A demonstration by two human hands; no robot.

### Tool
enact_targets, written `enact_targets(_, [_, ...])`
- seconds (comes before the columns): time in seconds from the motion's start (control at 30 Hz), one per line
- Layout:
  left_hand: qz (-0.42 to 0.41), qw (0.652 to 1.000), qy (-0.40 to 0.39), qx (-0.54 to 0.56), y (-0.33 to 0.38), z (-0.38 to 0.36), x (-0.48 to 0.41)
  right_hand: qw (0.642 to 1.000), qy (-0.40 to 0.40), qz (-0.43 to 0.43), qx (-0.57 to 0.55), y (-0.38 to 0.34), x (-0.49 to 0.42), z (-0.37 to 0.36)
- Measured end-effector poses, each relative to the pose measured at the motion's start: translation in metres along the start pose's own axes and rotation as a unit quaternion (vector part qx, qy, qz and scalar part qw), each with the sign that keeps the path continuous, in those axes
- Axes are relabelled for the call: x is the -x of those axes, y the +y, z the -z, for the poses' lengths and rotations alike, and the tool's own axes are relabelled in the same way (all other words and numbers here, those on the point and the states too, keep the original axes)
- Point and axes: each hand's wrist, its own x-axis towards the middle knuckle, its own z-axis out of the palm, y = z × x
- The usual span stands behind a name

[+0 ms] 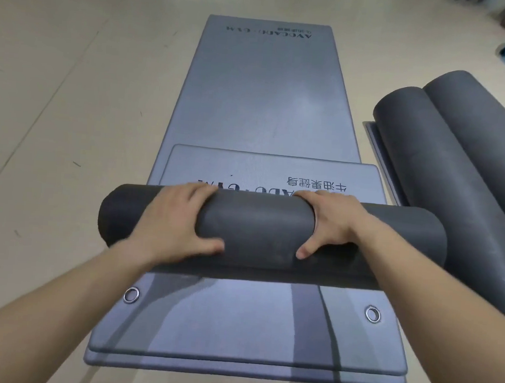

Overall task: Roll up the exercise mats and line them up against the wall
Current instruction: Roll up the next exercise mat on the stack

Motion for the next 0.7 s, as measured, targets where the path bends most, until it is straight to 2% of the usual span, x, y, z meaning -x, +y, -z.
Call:
enact_targets(0.07, [-0.005,0.991,-0.024,-0.131,0.007,-0.023,0.015,1.000,0.000,0.009,-0.015,0.006,-0.008,0.002])
enact_targets(0.13, [0.006,0.986,-0.031,-0.162,0.003,-0.028,0.002,0.998,0.068,0.001,0.008,0.016,0.000,-0.008])
enact_targets(0.2, [-0.014,0.987,-0.035,-0.158,-0.003,-0.017,-0.020,0.993,0.102,-0.008,0.064,0.023,0.012,-0.025])
enact_targets(0.27, [-0.035,0.985,-0.045,-0.165,-0.005,-0.007,-0.040,0.993,0.081,-0.016,0.089,0.027,0.006,-0.025])
enact_targets(0.4, [-0.029,0.981,-0.125,-0.147,0.003,0.016,-0.060,0.999,0.020,-0.006,0.029,0.023,-0.014,0.009])
enact_targets(0.57, [-0.033,0.953,-0.285,-0.097,0.009,0.015,-0.032,0.992,-0.106,0.001,-0.073,0.017,0.028,-0.013])
enact_targets(0.63, [-0.033,0.947,-0.311,-0.066,0.010,0.020,-0.028,0.996,-0.064,0.002,-0.062,0.008,0.052,-0.032])
enact_targets(0.7, [-0.014,0.941,-0.336,-0.030,0.011,0.025,-0.037,1.000,-0.004,0.000,0.016,-0.008,0.074,-0.054])
